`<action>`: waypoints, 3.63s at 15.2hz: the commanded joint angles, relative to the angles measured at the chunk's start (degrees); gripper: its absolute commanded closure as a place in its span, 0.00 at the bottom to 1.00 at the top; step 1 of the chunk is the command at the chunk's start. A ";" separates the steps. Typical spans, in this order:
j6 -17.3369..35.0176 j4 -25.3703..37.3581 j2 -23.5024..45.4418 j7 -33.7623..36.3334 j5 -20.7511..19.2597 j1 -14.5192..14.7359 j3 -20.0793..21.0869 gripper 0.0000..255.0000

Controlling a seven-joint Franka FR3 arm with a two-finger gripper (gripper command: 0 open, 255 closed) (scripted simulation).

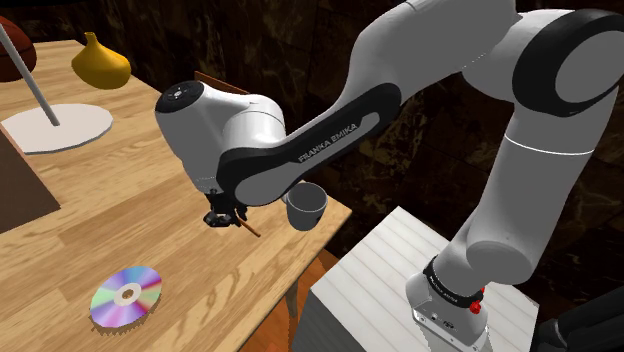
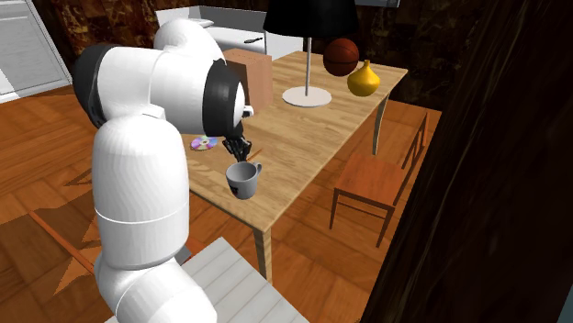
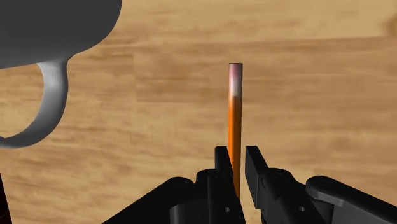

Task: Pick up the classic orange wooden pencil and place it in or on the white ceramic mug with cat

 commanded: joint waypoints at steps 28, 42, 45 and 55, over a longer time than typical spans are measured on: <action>-18.42 13.12 -8.41 -7.57 7.41 -1.42 1.96 1.00; -17.45 -9.03 -37.61 -23.61 22.53 -3.94 -5.79 1.00; -17.36 -14.06 -43.11 -26.39 24.09 -2.83 -8.37 1.00; -9.66 -20.77 -41.94 -24.94 24.29 -2.60 -7.00 1.00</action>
